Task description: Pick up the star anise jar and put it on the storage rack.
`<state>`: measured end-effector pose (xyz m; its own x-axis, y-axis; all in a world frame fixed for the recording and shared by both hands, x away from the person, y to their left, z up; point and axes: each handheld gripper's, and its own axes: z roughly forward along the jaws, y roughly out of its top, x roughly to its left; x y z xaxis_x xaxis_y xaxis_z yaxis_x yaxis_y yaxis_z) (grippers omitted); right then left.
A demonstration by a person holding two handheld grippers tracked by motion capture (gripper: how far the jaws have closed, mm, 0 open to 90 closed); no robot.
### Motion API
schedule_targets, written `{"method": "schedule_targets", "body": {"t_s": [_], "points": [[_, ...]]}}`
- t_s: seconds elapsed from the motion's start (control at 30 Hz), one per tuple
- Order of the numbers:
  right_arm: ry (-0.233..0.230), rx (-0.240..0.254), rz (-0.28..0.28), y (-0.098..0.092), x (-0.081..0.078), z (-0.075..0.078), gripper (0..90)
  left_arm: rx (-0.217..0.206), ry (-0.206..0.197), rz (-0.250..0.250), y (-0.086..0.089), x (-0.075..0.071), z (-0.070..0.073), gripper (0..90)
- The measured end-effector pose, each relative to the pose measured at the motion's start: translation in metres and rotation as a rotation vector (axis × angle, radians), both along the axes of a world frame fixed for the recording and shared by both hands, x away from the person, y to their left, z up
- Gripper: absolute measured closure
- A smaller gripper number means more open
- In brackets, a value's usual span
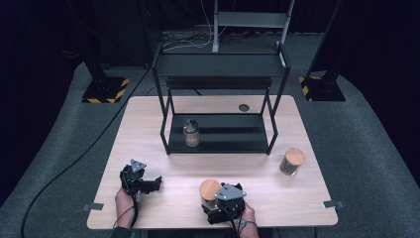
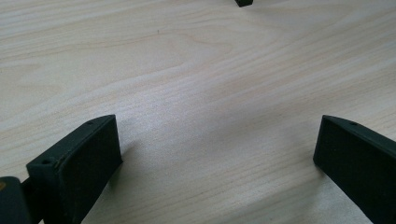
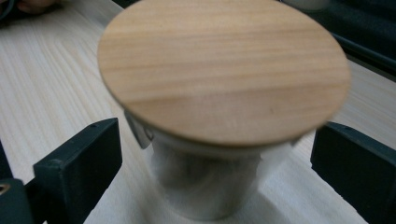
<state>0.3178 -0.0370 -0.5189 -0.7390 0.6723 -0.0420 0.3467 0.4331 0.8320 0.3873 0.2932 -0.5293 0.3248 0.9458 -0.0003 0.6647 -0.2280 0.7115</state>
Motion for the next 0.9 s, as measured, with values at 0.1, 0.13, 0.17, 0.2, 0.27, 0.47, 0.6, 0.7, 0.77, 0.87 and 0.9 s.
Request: {"method": "schedule_targets", "body": {"t_s": [0.1,0.13,0.17,0.2,0.27,0.47,0.6,0.7,0.77,0.87,0.9], "points": [[-0.005,0.010,0.004,0.004,0.003,0.000,0.8,0.000,0.000,0.001,0.000,0.000,0.000,0.2],[-0.006,0.013,0.007,0.005,0.004,0.000,0.8,0.000,0.000,0.000,0.000,0.000,0.000,0.2],[-0.006,0.015,0.011,0.006,0.004,0.000,0.8,0.000,0.000,0.000,0.000,0.000,0.000,0.2],[-0.008,0.017,0.013,0.008,0.005,0.000,0.8,0.000,0.000,0.001,0.000,0.000,0.000,0.2],[-0.005,0.019,0.021,0.010,0.005,-0.002,0.7,0.000,-0.001,0.001,0.000,0.000,0.000,0.2],[-0.007,0.024,0.021,0.012,0.006,-0.003,0.7,0.000,-0.001,0.001,0.000,0.000,0.000,0.2],[-0.005,0.022,0.026,0.013,0.006,-0.004,0.7,0.001,-0.002,0.001,0.000,0.000,0.000,0.2],[-0.009,0.023,0.023,0.013,0.006,-0.004,1.8,0.001,-0.002,0.001,0.000,0.000,0.000,0.2],[-0.012,0.028,0.027,0.012,0.006,-0.004,7.6,0.002,-0.003,0.001,0.000,0.000,0.000,0.2],[-0.017,0.034,0.030,0.011,0.004,-0.003,13.6,0.002,-0.003,0.001,0.000,0.000,0.000,0.2],[-0.014,0.039,0.035,0.011,0.004,-0.002,14.9,0.002,-0.003,0.001,0.000,0.000,0.000,0.2]]}}
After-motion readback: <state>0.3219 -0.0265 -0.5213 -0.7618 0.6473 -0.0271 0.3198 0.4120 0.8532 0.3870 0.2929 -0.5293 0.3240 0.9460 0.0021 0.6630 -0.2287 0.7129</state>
